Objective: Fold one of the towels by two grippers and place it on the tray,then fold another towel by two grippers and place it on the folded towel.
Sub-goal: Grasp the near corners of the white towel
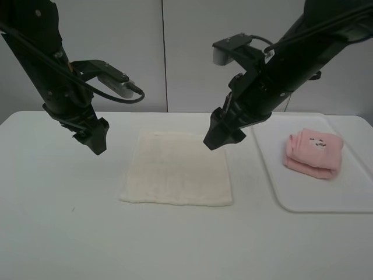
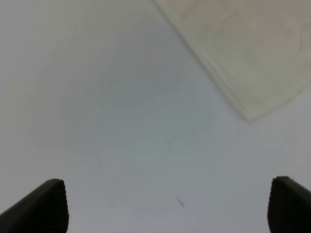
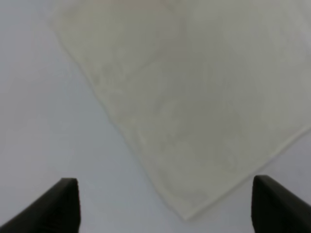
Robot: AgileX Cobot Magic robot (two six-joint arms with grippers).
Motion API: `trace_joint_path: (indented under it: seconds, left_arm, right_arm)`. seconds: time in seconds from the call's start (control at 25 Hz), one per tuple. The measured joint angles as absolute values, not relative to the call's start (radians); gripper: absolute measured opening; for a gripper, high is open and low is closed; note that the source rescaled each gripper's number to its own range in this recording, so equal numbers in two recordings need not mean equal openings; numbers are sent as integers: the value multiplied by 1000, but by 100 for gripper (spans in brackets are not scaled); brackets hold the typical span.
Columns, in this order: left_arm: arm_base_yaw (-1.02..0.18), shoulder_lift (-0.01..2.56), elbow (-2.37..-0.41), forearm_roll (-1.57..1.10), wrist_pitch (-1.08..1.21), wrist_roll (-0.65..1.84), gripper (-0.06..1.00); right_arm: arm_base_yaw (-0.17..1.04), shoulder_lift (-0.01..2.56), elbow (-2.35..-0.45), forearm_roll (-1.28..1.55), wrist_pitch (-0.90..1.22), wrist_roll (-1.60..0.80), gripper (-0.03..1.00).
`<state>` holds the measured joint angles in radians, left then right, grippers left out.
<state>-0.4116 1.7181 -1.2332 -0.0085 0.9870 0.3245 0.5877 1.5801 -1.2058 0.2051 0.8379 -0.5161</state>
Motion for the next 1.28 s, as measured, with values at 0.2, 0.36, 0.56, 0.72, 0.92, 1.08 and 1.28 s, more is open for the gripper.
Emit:
trace_joint_path:
  seconds: [0.2, 0.36, 0.56, 0.72, 0.92, 1.08, 1.28]
  left_arm:
    - [-412, 1718, -1233, -9, 978, 325, 100]
    - [-412, 1718, -1233, -9, 978, 325, 100]
    - [-412, 1718, -1233, -9, 978, 326, 100]
    - [-412, 1718, -1233, -9, 977, 326, 100]
    - [-412, 1718, -1233, -9, 977, 334, 100]
    - [-412, 1718, -1233, -9, 977, 406, 100]
    - [-412, 1719, -1233, -12, 954, 602, 100]
  right_arm:
    - [588, 1580, -1206, 287, 804, -501, 73]
    - [588, 1580, -1206, 255, 870, -493, 73]
    - [588, 1580, -1206, 64, 959, -493, 75]
    - [588, 1594, -1206, -24, 1029, -493, 93]
    - [588, 1628, -1206, -30, 1038, -520, 98]
    - [588, 1657, -1206, -58, 1018, -601, 99]
    - [588, 1670, -1206, -123, 932, -702, 99]
